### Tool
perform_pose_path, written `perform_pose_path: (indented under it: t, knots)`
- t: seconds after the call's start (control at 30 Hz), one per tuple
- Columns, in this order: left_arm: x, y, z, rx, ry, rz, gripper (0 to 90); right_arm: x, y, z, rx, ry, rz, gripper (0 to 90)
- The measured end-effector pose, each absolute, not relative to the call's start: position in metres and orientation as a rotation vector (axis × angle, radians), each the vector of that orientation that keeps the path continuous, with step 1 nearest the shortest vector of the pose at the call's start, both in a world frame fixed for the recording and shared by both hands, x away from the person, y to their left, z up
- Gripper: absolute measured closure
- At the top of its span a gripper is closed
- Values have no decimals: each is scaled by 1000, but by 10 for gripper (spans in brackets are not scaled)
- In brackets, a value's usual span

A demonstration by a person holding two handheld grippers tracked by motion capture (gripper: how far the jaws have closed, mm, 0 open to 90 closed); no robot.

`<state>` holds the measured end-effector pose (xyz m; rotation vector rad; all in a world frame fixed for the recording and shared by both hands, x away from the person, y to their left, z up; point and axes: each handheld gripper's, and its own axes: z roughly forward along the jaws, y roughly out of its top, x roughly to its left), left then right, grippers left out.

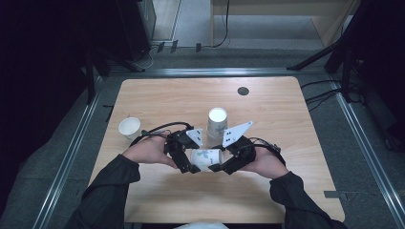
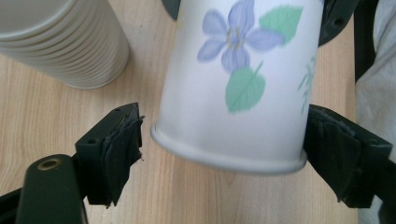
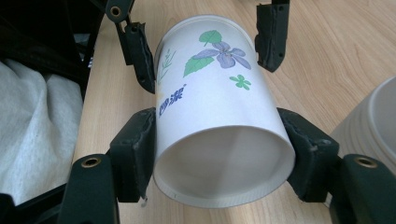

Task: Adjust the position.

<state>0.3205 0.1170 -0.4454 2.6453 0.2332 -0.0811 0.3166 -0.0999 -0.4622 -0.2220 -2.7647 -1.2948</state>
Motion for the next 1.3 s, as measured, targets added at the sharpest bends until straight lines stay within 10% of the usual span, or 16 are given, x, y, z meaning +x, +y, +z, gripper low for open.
perform_pose_path:
  t: [1.3]
  knots:
    - [311, 135, -473, 2209, 271, -169, 156, 314, -112, -452, -224, -2673, -1380, 344]
